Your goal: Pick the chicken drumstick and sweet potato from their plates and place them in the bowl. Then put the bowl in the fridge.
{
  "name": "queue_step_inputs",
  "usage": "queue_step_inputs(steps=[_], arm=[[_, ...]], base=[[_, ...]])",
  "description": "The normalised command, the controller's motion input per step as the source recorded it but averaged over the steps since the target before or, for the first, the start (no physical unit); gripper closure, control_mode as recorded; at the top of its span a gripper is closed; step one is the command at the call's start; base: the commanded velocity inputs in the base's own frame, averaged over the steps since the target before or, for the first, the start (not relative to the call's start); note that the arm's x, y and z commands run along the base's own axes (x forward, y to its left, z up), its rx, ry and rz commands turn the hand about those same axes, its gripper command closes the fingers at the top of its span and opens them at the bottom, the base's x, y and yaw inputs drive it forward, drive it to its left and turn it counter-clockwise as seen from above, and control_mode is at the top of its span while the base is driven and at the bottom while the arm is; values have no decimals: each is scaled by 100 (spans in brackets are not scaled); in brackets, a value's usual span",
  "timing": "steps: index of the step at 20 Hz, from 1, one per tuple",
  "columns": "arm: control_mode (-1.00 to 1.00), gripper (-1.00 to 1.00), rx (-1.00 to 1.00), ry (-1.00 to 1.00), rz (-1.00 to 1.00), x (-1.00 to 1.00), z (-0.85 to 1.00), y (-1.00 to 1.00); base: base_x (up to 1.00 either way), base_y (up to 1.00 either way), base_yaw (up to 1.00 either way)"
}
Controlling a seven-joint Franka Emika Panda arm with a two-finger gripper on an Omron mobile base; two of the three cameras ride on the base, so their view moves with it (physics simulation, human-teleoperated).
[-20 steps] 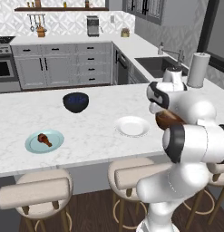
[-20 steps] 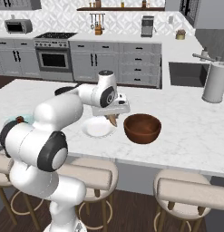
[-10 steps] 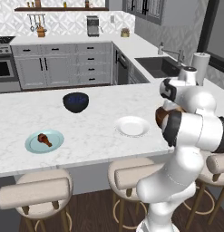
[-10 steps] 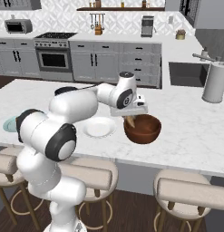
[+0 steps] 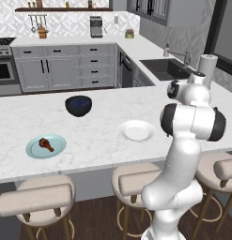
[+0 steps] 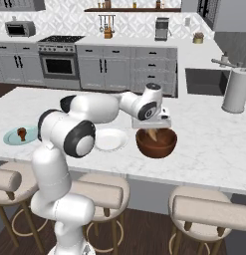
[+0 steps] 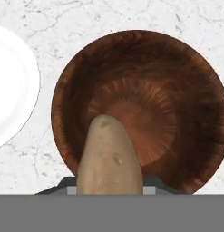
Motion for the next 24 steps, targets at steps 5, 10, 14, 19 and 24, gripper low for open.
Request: queue_step_inputs(steps=[5, 10, 14, 19, 24], arm=[[-100, 100, 0, 0, 0, 26, -57, 0], [-100, 100, 0, 1, 0, 15, -39, -3], [-100, -100, 0, 2, 0, 42, -19, 0], [-100, -100, 0, 2, 0, 38, 0, 0], [-100, -100, 0, -2, 0, -15, 5, 2]], base=[[0, 0, 0], [0, 0, 0], [0, 0, 0], [0, 0, 0], [0, 0, 0]])
